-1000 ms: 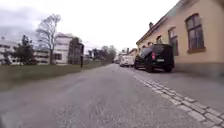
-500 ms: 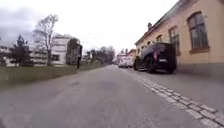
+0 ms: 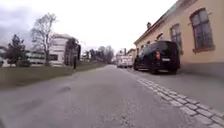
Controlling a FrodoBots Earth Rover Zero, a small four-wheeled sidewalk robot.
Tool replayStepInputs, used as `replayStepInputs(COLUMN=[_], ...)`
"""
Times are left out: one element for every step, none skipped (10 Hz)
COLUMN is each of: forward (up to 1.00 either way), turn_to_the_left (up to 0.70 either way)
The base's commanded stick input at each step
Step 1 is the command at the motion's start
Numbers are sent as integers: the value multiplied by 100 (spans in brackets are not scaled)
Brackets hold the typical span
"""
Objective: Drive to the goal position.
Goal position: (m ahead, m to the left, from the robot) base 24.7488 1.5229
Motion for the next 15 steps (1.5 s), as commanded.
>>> replayStepInputs(forward=[100,100,100,100,100,100,100,100,100,100,100,100,100,100,100], turn_to_the_left=[23,40,31,0,0,0,0,0,0,0,0,0,0,0,0])
